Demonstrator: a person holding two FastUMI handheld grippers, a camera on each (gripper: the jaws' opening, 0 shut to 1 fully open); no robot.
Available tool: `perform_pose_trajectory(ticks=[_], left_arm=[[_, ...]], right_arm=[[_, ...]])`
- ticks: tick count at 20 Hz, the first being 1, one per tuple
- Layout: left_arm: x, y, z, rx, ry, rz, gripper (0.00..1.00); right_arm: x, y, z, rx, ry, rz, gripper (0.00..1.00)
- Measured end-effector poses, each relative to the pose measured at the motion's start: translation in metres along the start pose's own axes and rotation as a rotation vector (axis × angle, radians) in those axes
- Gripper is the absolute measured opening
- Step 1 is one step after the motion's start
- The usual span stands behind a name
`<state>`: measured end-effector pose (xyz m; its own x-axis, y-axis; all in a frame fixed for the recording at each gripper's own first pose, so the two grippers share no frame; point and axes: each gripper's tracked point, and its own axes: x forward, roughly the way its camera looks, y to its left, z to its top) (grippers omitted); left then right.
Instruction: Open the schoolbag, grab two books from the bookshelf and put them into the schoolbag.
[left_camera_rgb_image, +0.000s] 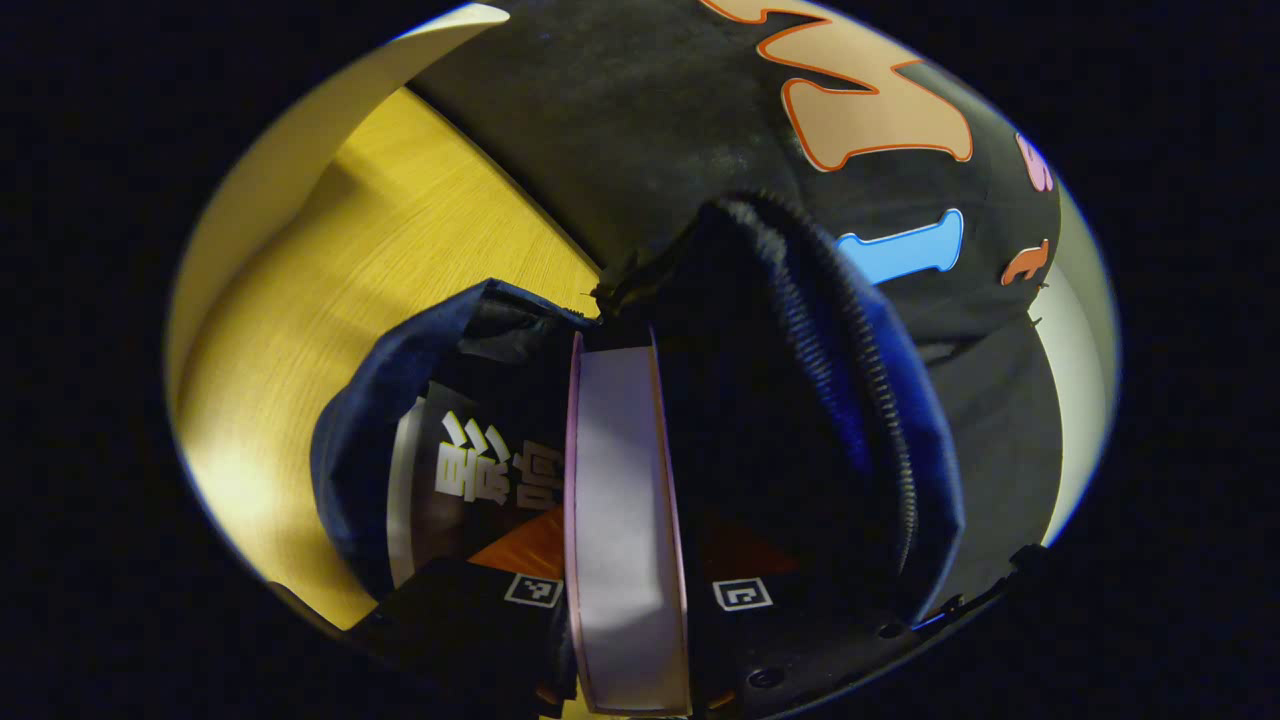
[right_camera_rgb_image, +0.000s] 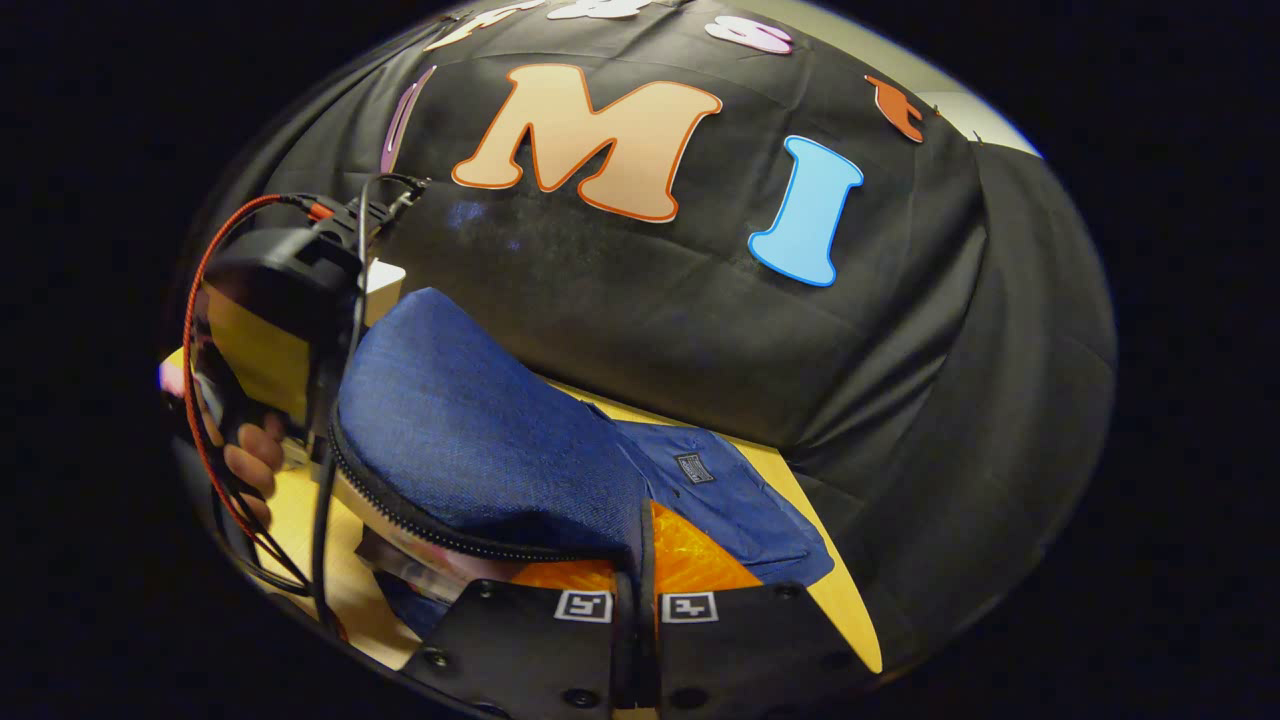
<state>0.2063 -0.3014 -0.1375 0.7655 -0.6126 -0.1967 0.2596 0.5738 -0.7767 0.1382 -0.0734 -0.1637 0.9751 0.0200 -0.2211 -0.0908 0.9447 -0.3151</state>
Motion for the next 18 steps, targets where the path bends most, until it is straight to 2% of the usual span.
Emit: perform_pose_trajectory(ticks=[2, 4, 7, 8, 9, 10, 12, 13, 14, 15, 18], left_arm=[[0.008, 0.003, -0.003, 0.005, 0.020, -0.003, 0.43], [0.014, 0.015, -0.006, 0.014, 0.034, 0.029, 0.46], [0.019, 0.021, -0.009, -0.025, 0.057, 0.080, 0.65], [0.016, 0.023, -0.012, -0.017, 0.072, 0.103, 0.67], [0.012, 0.028, -0.013, 0.001, 0.088, 0.132, 0.70], [0.005, 0.030, -0.014, 0.024, 0.108, 0.157, 0.72], [-0.008, 0.043, -0.013, 0.094, 0.127, 0.234, 0.79], [-0.017, 0.047, -0.012, 0.130, 0.134, 0.261, 0.87], [-0.026, 0.048, -0.010, 0.154, 0.130, 0.270, 0.82], [-0.033, 0.044, -0.009, 0.169, 0.128, 0.265, 0.82], [-0.061, 0.032, -0.006, 0.221, 0.134, 0.242, 0.82]], right_arm=[[0.001, 0.000, -0.003, 0.000, 0.006, -0.002, 0.04], [0.001, -0.001, -0.006, 0.000, 0.012, -0.006, 0.02], [0.002, 0.003, -0.009, -0.011, 0.020, 0.000, 0.04], [0.003, 0.002, -0.009, -0.010, 0.021, -0.004, 0.06], [0.003, 0.001, -0.009, 0.003, 0.023, -0.006, 0.06], [0.003, 0.000, -0.011, 0.024, 0.025, -0.006, 0.02], [0.002, -0.001, -0.013, 0.061, 0.032, -0.004, 0.04], [0.002, -0.003, -0.015, 0.076, 0.034, -0.001, 0.04], [0.001, -0.003, -0.017, 0.085, 0.038, 0.001, 0.07], [0.000, -0.002, -0.018, 0.086, 0.039, 0.003, 0.02], [0.000, 0.000, -0.021, 0.079, 0.054, 0.014, 0.04]])
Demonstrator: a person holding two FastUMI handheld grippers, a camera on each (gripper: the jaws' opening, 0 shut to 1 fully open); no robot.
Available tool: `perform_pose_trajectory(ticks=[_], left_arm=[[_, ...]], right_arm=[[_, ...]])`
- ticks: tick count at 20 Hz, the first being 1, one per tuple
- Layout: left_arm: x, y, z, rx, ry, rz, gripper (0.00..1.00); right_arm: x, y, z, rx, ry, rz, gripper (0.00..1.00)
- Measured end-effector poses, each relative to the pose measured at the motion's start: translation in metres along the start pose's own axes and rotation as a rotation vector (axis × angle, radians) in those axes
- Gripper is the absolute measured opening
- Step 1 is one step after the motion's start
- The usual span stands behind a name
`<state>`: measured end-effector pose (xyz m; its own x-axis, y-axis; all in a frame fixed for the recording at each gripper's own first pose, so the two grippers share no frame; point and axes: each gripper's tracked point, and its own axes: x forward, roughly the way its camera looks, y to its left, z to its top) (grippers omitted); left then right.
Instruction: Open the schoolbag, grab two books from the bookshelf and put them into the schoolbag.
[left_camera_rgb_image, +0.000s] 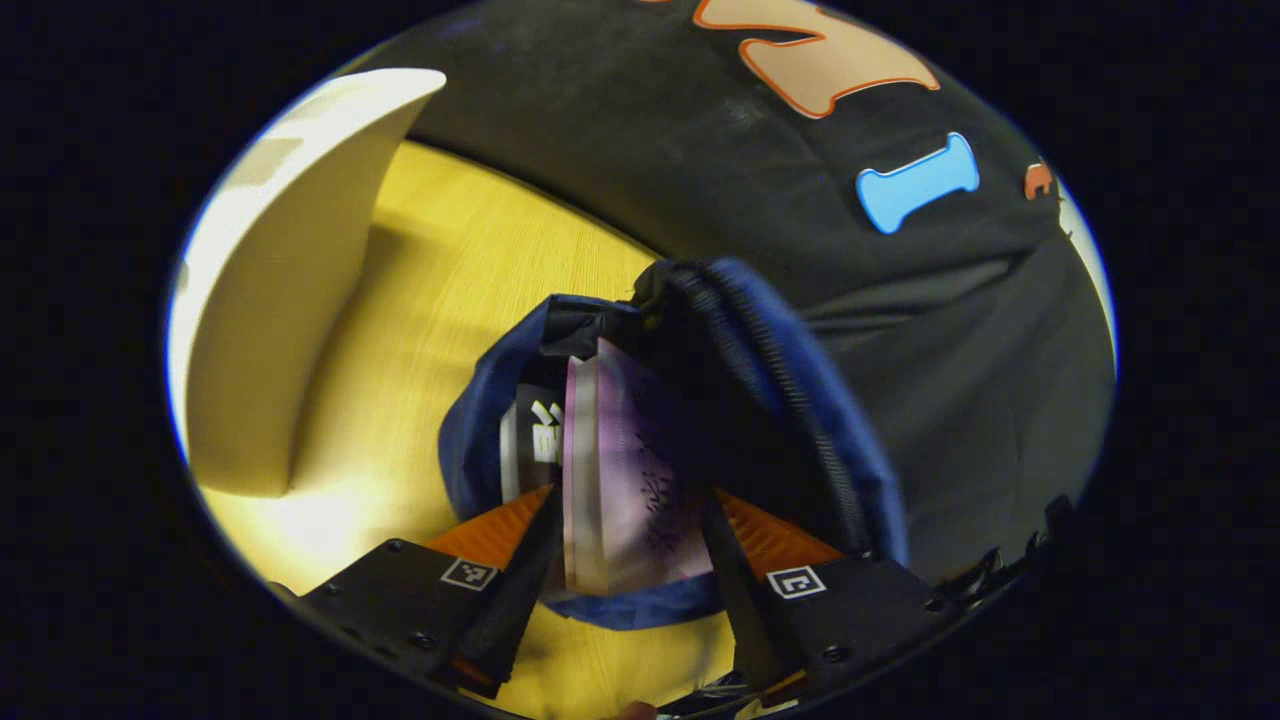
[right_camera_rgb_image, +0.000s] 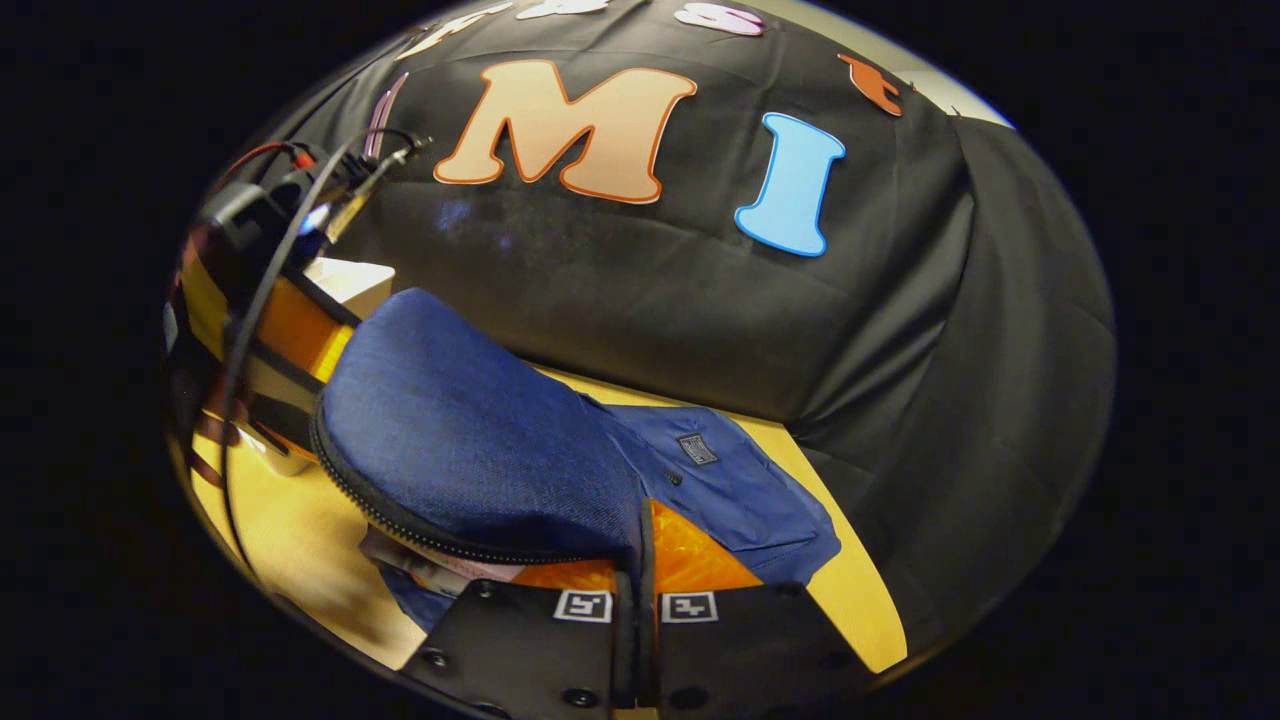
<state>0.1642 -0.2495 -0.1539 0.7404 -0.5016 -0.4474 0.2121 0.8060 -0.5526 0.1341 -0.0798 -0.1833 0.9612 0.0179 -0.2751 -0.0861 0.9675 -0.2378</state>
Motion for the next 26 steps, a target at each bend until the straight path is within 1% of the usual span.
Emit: perform_pose_trajectory(ticks=[1, 2, 3, 5, 7, 10, 12, 13, 14, 17, 20, 23, 25, 26], left_arm=[[-0.009, 0.000, -0.001, 0.031, -0.003, 0.003, 0.82], [-0.018, 0.002, -0.001, 0.066, -0.003, 0.010, 0.82], [-0.024, 0.007, 0.000, 0.100, -0.005, 0.027, 0.82], [-0.045, 0.018, 0.001, 0.168, -0.014, 0.064, 0.82], [-0.070, 0.019, -0.002, 0.207, -0.009, 0.088, 0.82], [-0.106, 0.022, -0.010, 0.214, 0.019, 0.112, 0.82], [-0.127, 0.028, -0.010, 0.205, 0.014, 0.123, 0.82], [-0.136, 0.030, -0.004, 0.207, 0.002, 0.134, 0.82], [-0.144, 0.035, 0.003, 0.210, -0.014, 0.147, 0.82], [-0.163, 0.048, 0.017, 0.203, -0.060, 0.175, 0.82], [-0.191, 0.055, 0.027, 0.183, -0.100, 0.185, 0.82], [-0.209, 0.065, 0.037, 0.188, -0.137, 0.206, 0.82], [-0.218, 0.069, 0.046, 0.208, -0.180, 0.226, 0.82], [-0.225, 0.070, 0.052, 0.224, -0.214, 0.230, 0.82]], right_arm=[[0.000, 0.002, -0.001, -0.004, 0.007, 0.001, 0.07], [0.000, 0.003, -0.002, -0.010, 0.008, 0.001, 0.04], [0.000, 0.004, -0.003, -0.013, 0.012, 0.002, 0.07], [-0.001, 0.007, -0.008, -0.016, 0.021, 0.006, 0.07], [-0.003, 0.009, -0.015, -0.022, 0.033, 0.016, 0.07], [-0.002, 0.021, -0.030, -0.012, 0.080, 0.057, 0.07], [-0.009, 0.029, -0.041, 0.015, 0.122, 0.089, 0.25], [-0.010, 0.030, -0.039, 0.022, 0.120, 0.088, 0.35], [-0.013, 0.032, -0.037, 0.036, 0.121, 0.096, 0.39], [-0.034, 0.032, -0.043, 0.071, 0.147, 0.097, 0.72], [-0.062, 0.030, -0.040, 0.091, 0.154, 0.072, 0.81], [-0.100, 0.036, -0.033, 0.146, 0.154, 0.081, 0.89], [-0.122, 0.040, -0.020, 0.178, 0.124, 0.081, 0.94], [-0.131, 0.040, -0.009, 0.189, 0.098, 0.076, 0.94]])
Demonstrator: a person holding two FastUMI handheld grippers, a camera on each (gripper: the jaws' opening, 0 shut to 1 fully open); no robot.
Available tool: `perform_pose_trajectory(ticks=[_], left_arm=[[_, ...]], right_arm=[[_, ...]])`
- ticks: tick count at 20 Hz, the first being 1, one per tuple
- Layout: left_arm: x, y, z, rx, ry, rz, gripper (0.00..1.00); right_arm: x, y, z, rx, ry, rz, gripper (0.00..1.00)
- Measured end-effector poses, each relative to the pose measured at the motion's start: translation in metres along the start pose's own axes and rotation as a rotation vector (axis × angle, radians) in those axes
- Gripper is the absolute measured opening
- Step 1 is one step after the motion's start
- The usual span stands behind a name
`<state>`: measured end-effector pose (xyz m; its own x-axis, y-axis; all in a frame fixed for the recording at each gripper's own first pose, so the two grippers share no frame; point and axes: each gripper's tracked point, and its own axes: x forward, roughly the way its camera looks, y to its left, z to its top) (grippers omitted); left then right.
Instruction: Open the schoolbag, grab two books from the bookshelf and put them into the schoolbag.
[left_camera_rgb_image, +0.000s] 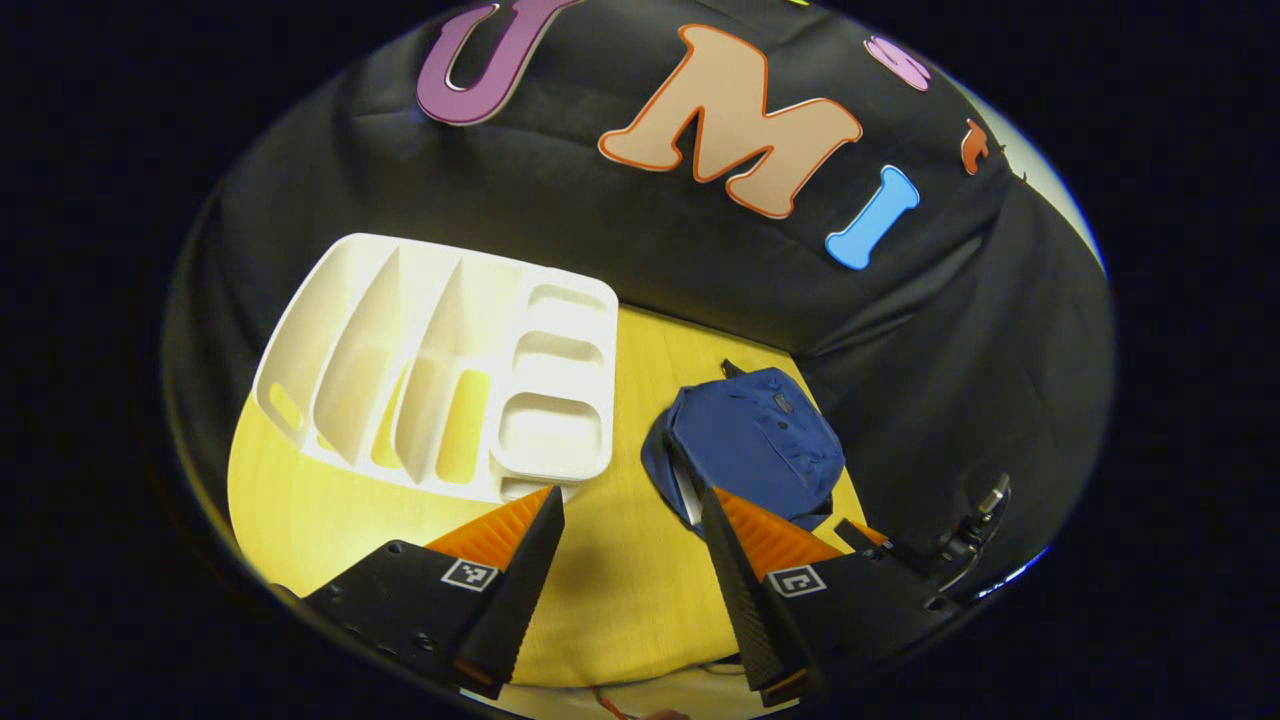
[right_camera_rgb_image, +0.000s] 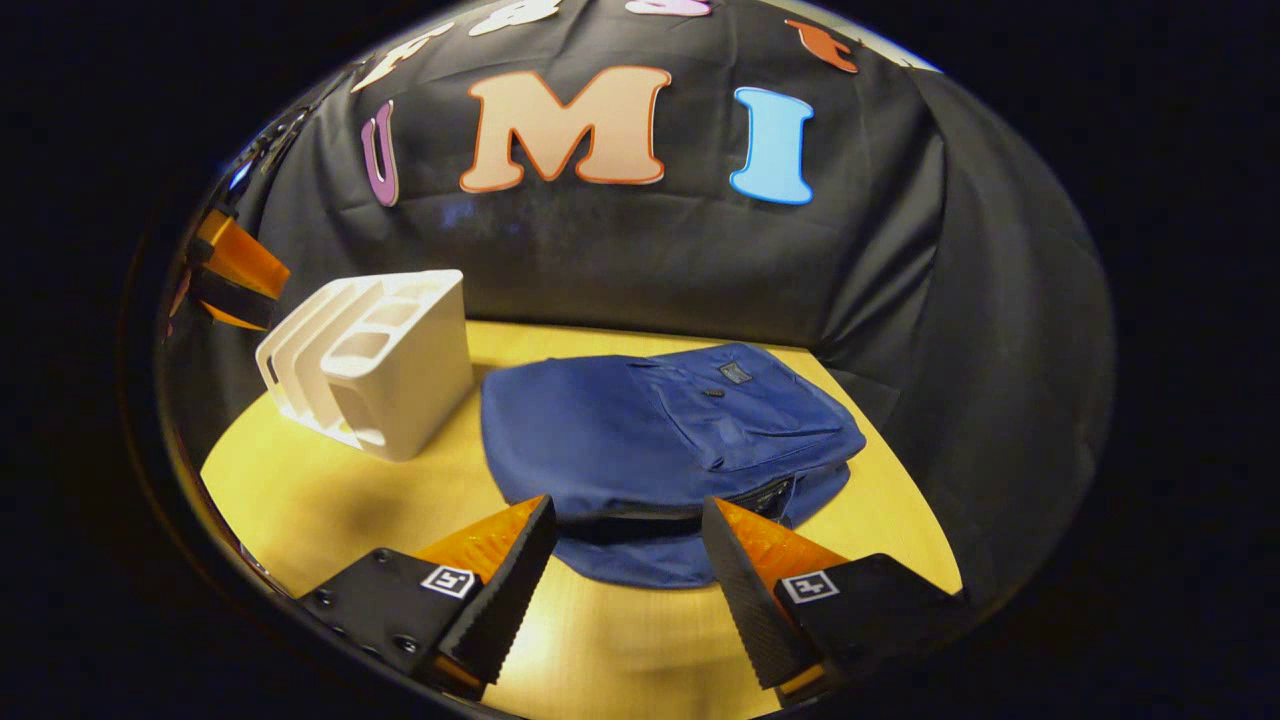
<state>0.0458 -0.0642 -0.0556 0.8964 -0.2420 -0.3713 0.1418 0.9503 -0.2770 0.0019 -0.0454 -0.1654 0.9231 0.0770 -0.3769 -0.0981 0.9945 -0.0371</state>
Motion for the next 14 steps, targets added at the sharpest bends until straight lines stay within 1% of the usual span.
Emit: perform_pose_trajectory(ticks=[1, 4, 5, 8, 10, 14], left_arm=[[-0.004, 0.001, 0.009, 0.016, -0.051, 0.003, 0.82], [-0.025, -0.001, 0.047, 0.064, -0.247, 0.002, 0.82], [-0.034, -0.001, 0.058, 0.090, -0.313, 0.005, 0.82], [-0.058, 0.009, 0.084, 0.202, -0.470, 0.072, 0.81], [-0.062, 0.010, 0.091, 0.253, -0.511, 0.104, 0.81], [-0.071, 0.021, 0.092, 0.262, -0.520, 0.130, 0.81]], right_arm=[[-0.009, 0.003, 0.015, 0.006, -0.037, -0.002, 0.95], [-0.031, 0.013, 0.073, 0.002, -0.180, -0.005, 0.87], [-0.036, 0.016, 0.094, 0.000, -0.227, -0.005, 0.87], [-0.046, 0.029, 0.141, 0.013, -0.348, 0.002, 0.87], [-0.049, 0.036, 0.158, 0.023, -0.406, 0.012, 0.87], [-0.049, 0.043, 0.164, 0.048, -0.419, 0.009, 0.88]])
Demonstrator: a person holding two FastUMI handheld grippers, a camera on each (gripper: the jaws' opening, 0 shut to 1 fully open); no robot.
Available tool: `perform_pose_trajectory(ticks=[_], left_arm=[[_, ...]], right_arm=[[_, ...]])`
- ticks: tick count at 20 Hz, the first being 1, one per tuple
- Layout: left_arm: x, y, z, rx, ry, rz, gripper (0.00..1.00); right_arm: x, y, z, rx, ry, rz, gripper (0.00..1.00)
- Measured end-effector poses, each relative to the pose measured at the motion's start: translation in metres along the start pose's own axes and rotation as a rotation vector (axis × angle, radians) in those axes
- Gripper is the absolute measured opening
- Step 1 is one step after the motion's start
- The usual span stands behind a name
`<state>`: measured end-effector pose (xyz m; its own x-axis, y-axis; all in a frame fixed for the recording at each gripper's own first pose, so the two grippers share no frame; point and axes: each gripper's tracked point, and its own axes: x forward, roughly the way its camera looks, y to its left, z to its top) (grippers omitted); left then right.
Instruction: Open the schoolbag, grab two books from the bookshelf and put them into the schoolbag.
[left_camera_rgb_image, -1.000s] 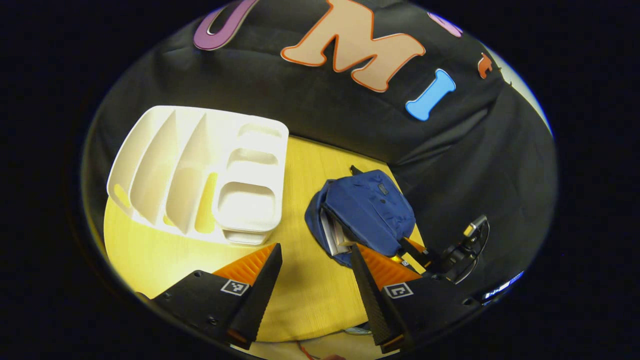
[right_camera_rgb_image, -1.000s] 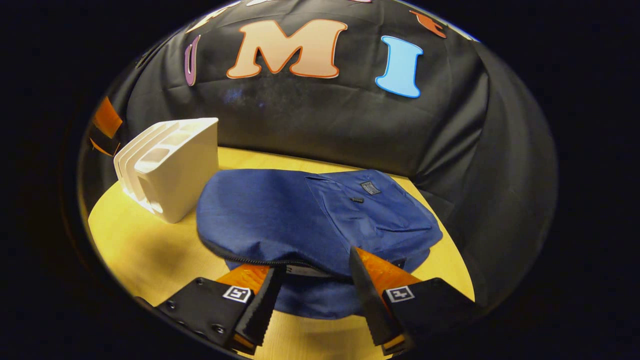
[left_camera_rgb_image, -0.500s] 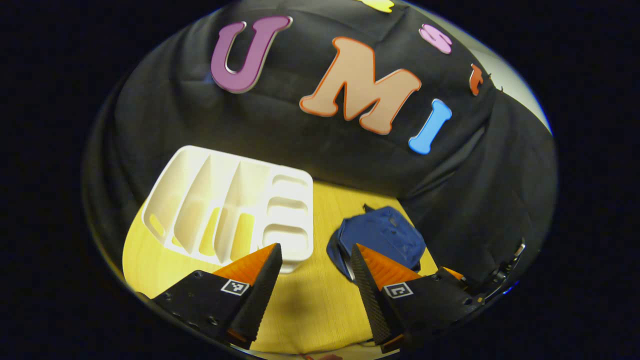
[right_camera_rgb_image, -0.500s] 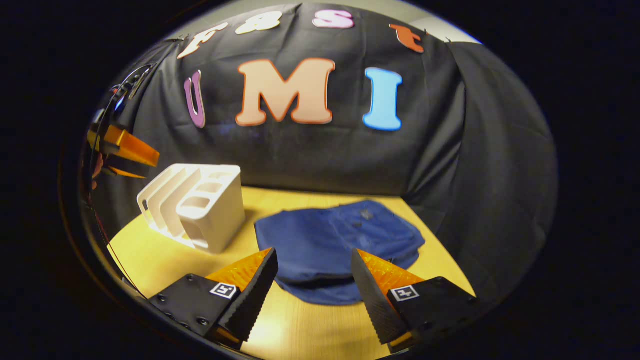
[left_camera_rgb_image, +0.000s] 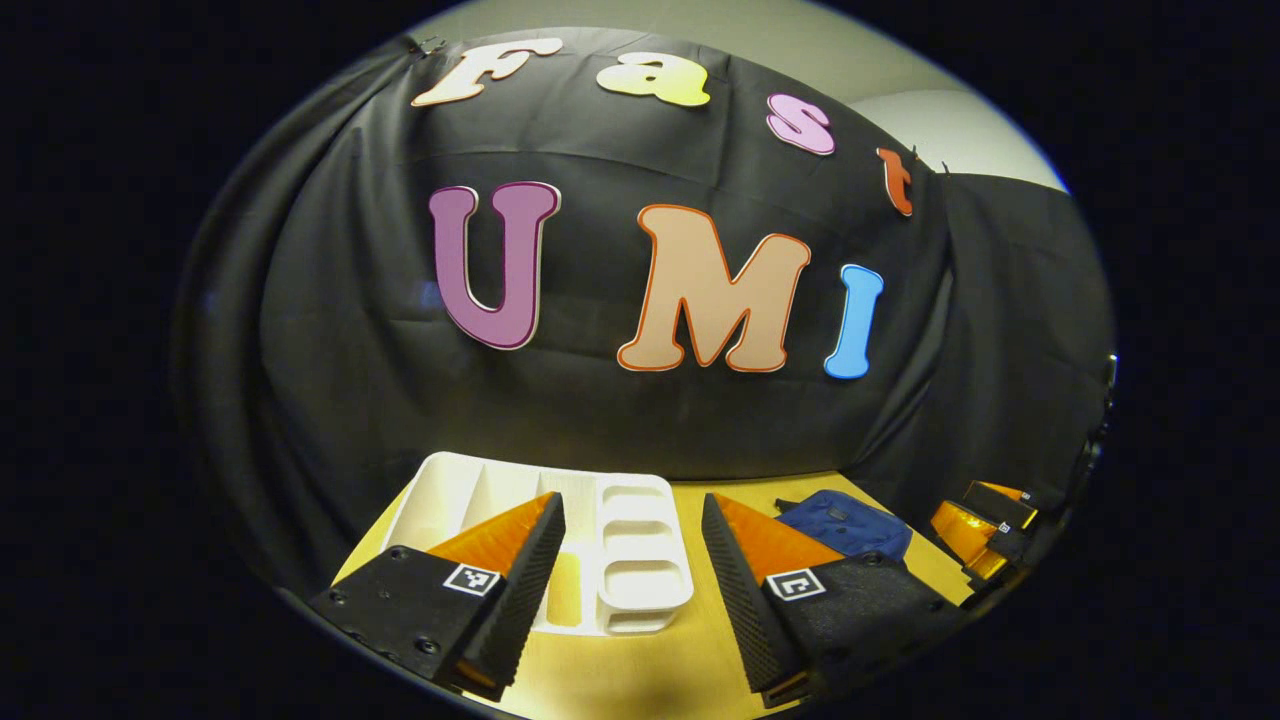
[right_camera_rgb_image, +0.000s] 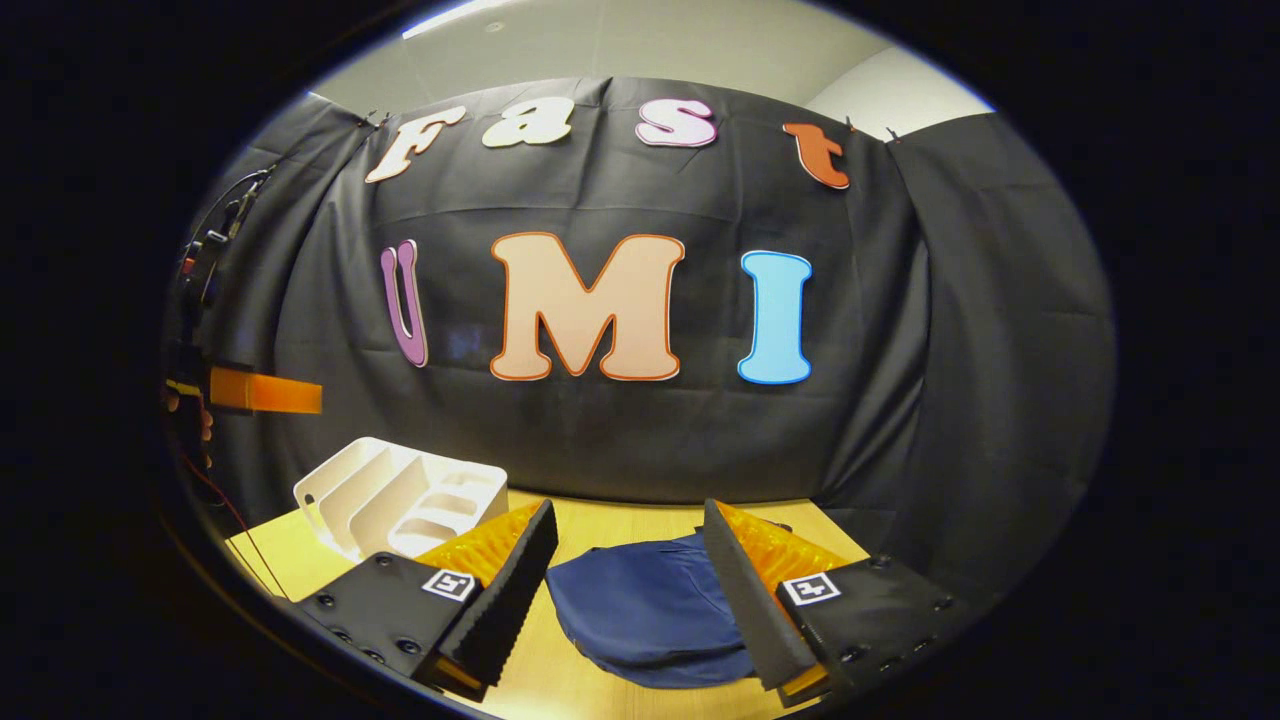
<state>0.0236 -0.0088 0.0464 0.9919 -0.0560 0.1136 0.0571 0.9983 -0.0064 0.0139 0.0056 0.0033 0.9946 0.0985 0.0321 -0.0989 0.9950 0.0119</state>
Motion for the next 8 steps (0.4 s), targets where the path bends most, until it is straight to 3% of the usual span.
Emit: perform_pose_trajectory(ticks=[8], left_arm=[[-0.008, 0.023, -0.008, -0.016, 0.021, -0.017, 0.81]], right_arm=[[-0.015, 0.020, 0.006, -0.005, -0.015, -0.031, 0.88]])
